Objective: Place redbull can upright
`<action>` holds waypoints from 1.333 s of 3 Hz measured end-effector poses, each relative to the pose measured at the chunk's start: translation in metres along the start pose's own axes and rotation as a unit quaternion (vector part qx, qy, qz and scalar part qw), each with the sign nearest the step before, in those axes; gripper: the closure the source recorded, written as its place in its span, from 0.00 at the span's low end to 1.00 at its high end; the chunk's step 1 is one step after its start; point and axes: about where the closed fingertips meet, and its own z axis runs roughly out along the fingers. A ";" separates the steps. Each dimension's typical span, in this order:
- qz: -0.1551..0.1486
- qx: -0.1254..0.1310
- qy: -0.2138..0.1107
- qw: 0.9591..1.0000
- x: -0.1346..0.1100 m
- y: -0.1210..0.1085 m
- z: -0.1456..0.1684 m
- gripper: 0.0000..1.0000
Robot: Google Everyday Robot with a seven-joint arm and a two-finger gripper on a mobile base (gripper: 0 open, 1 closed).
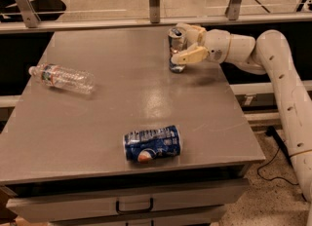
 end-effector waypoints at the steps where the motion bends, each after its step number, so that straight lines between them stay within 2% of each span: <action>1: -0.013 0.014 0.003 1.000 -0.009 -0.001 -0.008 0.00; 2: -0.049 0.052 0.019 0.997 -0.038 0.003 -0.026 0.00; 3: -0.113 0.115 0.038 0.986 -0.097 0.024 -0.051 0.00; 4: -0.119 0.170 0.042 0.977 -0.107 0.017 -0.083 0.00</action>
Offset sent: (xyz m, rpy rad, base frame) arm -0.0296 -0.0601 0.0771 -0.1121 -0.1602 -0.2480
